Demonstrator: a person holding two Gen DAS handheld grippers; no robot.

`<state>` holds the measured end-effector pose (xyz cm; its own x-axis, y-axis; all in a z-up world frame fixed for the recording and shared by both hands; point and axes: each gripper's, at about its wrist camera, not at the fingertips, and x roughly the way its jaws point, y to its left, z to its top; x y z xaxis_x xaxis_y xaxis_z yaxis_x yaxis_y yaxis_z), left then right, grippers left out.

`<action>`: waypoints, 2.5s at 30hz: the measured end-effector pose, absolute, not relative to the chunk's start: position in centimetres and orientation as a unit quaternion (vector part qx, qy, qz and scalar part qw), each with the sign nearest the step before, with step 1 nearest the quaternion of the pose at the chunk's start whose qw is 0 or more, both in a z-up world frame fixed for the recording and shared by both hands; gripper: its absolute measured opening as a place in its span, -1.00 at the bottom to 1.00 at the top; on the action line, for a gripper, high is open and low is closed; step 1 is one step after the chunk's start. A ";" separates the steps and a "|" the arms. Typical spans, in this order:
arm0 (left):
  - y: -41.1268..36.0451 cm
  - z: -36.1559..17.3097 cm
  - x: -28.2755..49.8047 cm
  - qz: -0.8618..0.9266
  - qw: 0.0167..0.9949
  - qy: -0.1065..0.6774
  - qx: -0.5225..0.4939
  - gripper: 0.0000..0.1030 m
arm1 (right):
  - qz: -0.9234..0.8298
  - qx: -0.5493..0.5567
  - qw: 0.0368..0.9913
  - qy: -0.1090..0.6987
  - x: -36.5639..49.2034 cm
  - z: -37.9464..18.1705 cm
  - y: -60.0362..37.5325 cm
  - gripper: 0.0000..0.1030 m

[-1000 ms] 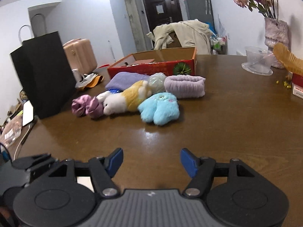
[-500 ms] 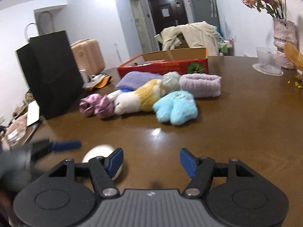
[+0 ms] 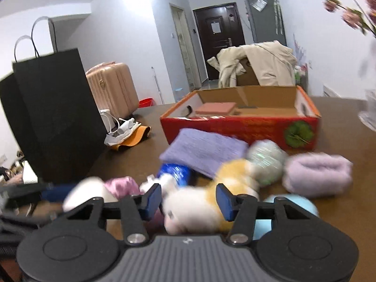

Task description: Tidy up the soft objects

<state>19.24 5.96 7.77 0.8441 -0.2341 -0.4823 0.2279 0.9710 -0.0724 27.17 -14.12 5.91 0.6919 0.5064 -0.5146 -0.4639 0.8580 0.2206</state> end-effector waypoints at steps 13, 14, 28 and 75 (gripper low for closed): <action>9.8 7.7 28.2 -0.124 0.959 0.256 0.011 0.06 | 0.250 -0.007 0.925 0.287 29.3 4.2 -7.1 -0.82; 9.5 7.7 28.1 -0.125 0.959 0.256 0.012 0.06 | 0.246 -0.002 0.930 0.274 28.7 4.8 -7.8 -0.82; 2.6 10.1 24.0 -0.136 0.962 0.238 0.021 0.06 | 0.177 0.090 0.959 0.201 22.4 7.9 -22.5 -0.83; 1.1 14.3 45.1 -0.063 0.965 0.252 0.023 0.61 | 0.219 0.088 0.931 0.280 51.2 14.7 -23.6 0.33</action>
